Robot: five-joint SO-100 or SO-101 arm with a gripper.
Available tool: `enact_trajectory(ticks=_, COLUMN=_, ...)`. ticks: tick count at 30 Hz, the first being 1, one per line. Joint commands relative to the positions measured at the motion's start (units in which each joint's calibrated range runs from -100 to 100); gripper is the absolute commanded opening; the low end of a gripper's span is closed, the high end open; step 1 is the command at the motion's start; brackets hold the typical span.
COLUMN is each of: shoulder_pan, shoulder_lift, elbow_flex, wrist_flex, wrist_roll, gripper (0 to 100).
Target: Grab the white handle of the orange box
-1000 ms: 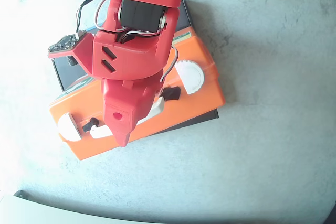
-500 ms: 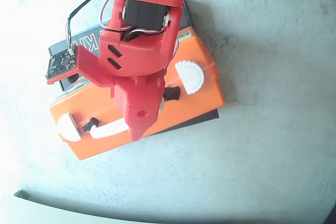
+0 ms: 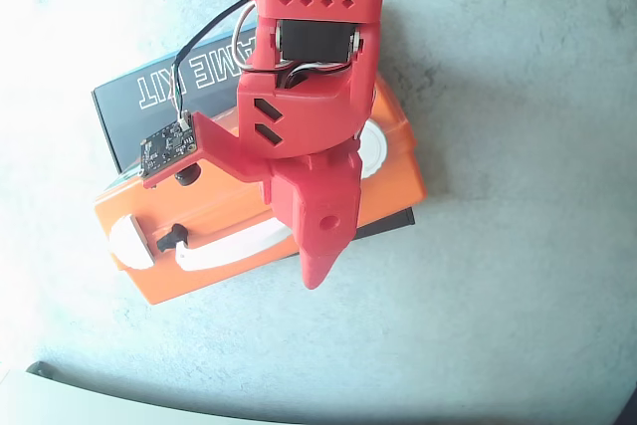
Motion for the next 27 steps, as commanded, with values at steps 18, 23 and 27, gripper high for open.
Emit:
enact_trajectory(ticks=18, shoulder_pan=-6.5, shoulder_lift=19.6, elbow_flex=-36.9, wrist_flex=23.2, wrist_roll=-0.1, gripper=34)
enact_trajectory(ticks=23, shoulder_pan=-6.5, shoulder_lift=21.6, elbow_flex=-38.6, wrist_flex=22.5, wrist_roll=-0.1, gripper=17)
enact_trajectory(ticks=27, shoulder_pan=-5.9, shoulder_lift=21.9, elbow_flex=-38.7, wrist_flex=22.3, wrist_roll=-0.1, gripper=3)
